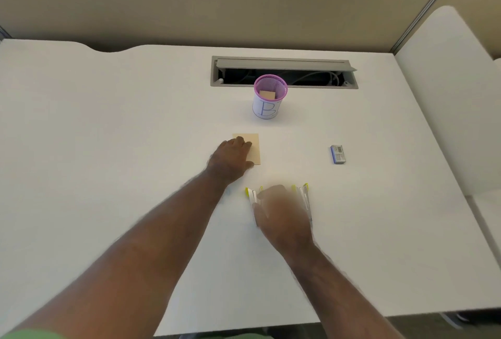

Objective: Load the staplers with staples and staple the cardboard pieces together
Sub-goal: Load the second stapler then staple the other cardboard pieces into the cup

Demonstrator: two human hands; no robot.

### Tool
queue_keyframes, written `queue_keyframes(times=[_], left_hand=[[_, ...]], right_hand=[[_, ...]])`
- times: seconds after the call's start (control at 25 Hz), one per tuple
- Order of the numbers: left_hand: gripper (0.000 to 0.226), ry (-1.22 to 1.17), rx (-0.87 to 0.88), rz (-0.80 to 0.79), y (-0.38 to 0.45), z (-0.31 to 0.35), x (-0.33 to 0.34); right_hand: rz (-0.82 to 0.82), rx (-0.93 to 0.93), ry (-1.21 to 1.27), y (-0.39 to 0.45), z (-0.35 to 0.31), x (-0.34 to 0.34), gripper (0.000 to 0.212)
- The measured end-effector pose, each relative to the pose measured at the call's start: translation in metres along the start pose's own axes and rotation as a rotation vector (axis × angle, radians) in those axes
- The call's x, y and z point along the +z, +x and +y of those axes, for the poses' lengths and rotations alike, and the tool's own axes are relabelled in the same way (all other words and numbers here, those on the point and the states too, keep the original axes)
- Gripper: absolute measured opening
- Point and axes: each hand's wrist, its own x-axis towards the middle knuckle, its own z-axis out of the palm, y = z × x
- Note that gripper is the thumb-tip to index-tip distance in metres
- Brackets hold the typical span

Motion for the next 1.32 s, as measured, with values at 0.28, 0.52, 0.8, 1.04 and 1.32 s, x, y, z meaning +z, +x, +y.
queue_keyframes(times=[0.28,0.52,0.8,1.04,1.32], left_hand=[[0.034,0.227,0.061,-0.082,-0.002,0.013,-0.012],[0.033,0.099,-0.055,-0.012,-0.008,0.014,-0.015],[0.029,-0.824,-0.446,0.371,-0.043,0.034,-0.054],[0.021,-1.743,-0.465,0.238,-0.1,0.071,-0.056],[0.022,-1.818,-0.466,0.205,-0.117,0.076,-0.062]], right_hand=[[-0.041,0.002,0.029,0.004,0.008,-0.004,0.027],[-0.048,0.004,0.101,0.005,0.013,-0.006,0.021],[-0.026,0.238,0.666,0.027,0.02,-0.019,0.011],[-0.195,0.517,1.389,0.045,0.028,-0.035,0.042],[-0.092,0.441,1.323,0.048,0.027,-0.049,0.006]])
